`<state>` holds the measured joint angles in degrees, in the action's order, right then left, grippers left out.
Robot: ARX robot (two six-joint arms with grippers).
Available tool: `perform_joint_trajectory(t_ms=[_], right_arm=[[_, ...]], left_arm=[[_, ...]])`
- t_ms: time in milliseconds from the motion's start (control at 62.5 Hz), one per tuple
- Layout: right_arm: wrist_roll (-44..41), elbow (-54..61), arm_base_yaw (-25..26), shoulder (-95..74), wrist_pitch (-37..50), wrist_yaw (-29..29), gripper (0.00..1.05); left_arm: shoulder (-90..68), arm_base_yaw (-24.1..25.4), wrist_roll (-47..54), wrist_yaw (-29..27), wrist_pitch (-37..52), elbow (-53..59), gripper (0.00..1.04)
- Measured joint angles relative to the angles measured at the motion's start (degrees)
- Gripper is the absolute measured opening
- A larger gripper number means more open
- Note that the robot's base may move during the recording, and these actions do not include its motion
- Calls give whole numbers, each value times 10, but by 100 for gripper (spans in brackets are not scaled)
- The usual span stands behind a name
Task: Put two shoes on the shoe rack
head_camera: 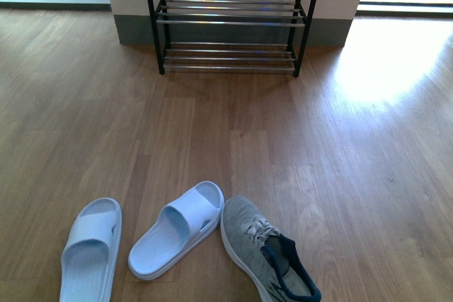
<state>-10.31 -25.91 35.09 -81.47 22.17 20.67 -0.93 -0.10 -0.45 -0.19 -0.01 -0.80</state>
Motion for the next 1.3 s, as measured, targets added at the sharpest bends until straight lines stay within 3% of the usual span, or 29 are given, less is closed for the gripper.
perform_joint_trajectory(t_ms=[1135, 1183, 1263, 1295], right_arm=[[0, 1, 2, 0, -1, -5, 3], [0, 1, 2, 0, -1, -5, 3], [0, 1, 2, 0, -1, -5, 3], [0, 1, 2, 0, -1, -5, 3]], left_arm=[[0, 0, 0, 2, 0, 0, 95], [-7, -9, -10, -33, -11, -3, 95], [-82, -77, -52, -207, -56, -29, 95], [-121, -88, -62, -240, -50, -37, 95]])
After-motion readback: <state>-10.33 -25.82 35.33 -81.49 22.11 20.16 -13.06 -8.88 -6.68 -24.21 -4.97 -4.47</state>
